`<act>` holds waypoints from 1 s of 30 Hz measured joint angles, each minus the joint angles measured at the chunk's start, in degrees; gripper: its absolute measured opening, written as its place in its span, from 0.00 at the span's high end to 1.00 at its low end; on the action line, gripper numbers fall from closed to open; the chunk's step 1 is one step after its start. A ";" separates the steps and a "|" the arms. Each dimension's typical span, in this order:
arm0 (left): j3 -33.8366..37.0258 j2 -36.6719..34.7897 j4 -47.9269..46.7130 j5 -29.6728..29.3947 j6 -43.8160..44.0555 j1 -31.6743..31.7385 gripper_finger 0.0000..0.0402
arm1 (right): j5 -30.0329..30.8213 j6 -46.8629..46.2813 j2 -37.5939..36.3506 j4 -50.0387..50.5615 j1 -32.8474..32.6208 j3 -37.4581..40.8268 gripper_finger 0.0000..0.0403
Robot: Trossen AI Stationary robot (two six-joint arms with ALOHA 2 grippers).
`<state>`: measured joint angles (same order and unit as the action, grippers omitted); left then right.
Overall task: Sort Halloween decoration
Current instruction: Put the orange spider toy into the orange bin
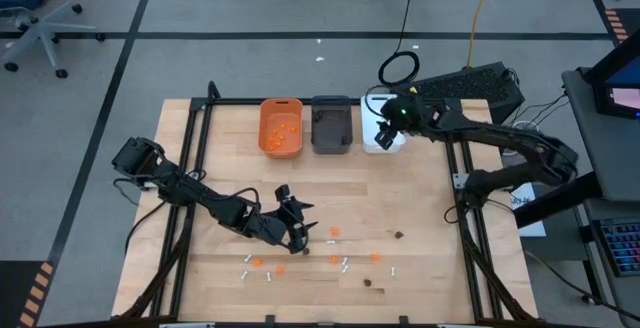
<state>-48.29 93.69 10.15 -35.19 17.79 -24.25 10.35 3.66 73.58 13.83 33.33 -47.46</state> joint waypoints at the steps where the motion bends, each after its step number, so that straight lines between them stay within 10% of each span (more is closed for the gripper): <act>1: 0.00 0.00 0.04 0.36 0.08 0.00 0.43 | -0.09 0.00 -1.77 0.56 -1.06 0.00 0.57; 13: -0.07 3.27 7.21 10.27 -2.56 -0.09 0.43 | -0.13 -5.61 -13.85 1.47 -24.38 5.08 0.57; 30: -6.34 13.29 7.60 25.12 -15.16 6.31 0.48 | 0.04 -5.28 -7.79 -26.40 -49.01 18.27 0.58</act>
<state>-54.63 106.98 17.76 -10.08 2.62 -17.94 10.39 -1.62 65.79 -12.57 -15.68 -29.19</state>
